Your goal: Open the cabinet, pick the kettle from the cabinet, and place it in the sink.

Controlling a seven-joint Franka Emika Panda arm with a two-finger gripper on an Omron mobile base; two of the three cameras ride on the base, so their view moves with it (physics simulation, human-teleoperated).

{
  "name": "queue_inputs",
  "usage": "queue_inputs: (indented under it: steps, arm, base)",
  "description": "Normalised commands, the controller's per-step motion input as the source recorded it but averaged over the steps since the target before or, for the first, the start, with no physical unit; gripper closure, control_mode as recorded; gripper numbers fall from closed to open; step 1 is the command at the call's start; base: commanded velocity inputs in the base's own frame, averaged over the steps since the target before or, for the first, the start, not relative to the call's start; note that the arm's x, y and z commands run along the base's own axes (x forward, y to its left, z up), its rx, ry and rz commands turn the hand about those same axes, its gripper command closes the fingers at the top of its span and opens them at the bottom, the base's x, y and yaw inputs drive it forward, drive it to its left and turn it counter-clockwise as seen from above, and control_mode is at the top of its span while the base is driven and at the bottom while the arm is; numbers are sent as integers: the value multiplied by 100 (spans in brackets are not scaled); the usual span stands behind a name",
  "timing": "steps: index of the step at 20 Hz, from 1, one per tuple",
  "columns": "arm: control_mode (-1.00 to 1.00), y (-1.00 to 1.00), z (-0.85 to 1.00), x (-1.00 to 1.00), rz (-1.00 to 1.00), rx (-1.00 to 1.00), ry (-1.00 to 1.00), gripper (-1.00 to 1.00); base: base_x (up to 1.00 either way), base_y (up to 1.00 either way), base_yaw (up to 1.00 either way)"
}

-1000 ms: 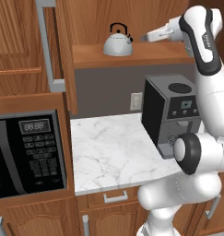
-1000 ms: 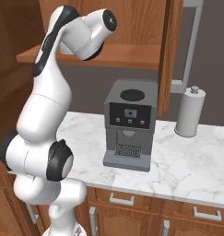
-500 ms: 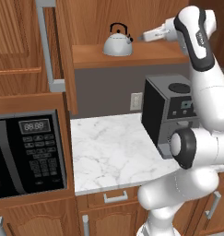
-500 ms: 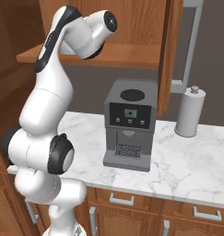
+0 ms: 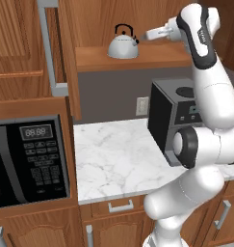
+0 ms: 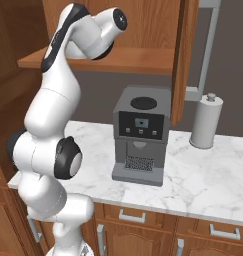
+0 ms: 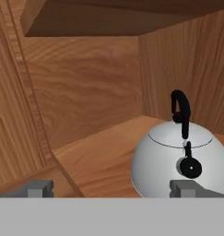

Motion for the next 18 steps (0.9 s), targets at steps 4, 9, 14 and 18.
queue_inputs:
  steps: [4, 9, 14, 18]
  arm:
    - [-100, 6, 0, 20, 0, 0, 0, -100]
    - [-100, 8, 0, 23, 0, 0, 0, -100]
    - [-100, 4, -2, 18, 0, 0, 0, -100]
    - [-100, 7, -1, 20, 0, 0, 0, -100]
  base:
    - [0, 0, 0]
    - [0, 0, 0]
    - [0, 0, 0]
    - [0, 0, 0]
